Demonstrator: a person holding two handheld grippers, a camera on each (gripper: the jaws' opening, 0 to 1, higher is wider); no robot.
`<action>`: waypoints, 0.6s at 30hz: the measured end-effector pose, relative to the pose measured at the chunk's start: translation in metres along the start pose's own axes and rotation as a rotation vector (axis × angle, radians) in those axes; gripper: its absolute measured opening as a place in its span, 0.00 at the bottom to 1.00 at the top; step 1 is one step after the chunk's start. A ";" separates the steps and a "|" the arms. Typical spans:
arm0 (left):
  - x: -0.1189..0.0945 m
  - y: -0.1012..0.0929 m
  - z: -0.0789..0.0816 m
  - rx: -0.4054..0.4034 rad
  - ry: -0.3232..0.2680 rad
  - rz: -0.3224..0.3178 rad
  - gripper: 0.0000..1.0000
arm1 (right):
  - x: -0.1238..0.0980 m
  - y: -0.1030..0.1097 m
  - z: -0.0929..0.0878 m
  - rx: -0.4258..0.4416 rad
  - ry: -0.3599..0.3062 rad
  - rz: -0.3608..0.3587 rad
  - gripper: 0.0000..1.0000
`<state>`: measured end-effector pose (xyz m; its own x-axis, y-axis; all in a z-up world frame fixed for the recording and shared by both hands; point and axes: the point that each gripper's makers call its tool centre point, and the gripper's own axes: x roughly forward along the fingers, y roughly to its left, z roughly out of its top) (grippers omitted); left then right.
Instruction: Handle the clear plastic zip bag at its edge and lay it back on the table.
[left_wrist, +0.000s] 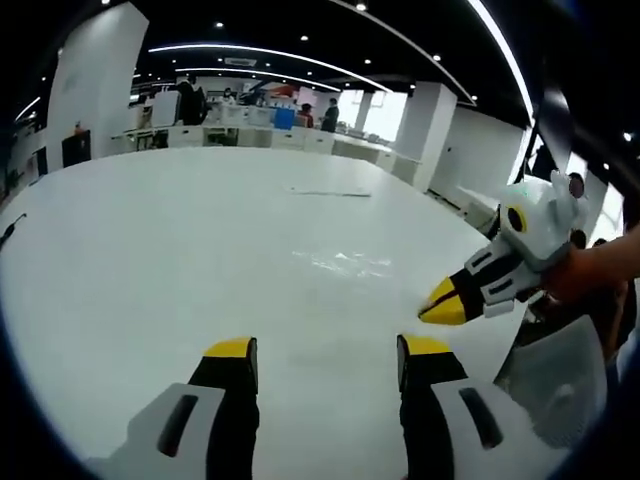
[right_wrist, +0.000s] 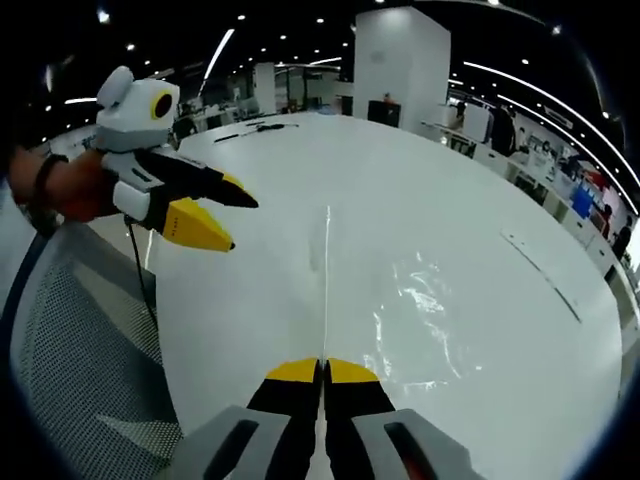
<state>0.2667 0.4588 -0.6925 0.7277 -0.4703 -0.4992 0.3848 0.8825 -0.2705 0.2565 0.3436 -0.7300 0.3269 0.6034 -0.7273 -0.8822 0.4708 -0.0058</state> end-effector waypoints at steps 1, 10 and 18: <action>0.002 0.000 0.002 -0.003 -0.003 -0.004 0.55 | 0.000 0.002 -0.001 -0.011 0.001 0.007 0.00; 0.011 0.000 0.006 -0.043 -0.007 -0.031 0.55 | -0.013 0.015 -0.001 -0.041 -0.010 0.025 0.00; 0.015 -0.010 -0.003 -0.087 0.020 -0.115 0.42 | -0.021 0.026 0.001 -0.060 -0.037 0.053 0.00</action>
<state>0.2726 0.4428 -0.6996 0.6696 -0.5693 -0.4771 0.4138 0.8193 -0.3970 0.2273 0.3434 -0.7141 0.2908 0.6506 -0.7016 -0.9169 0.3990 -0.0101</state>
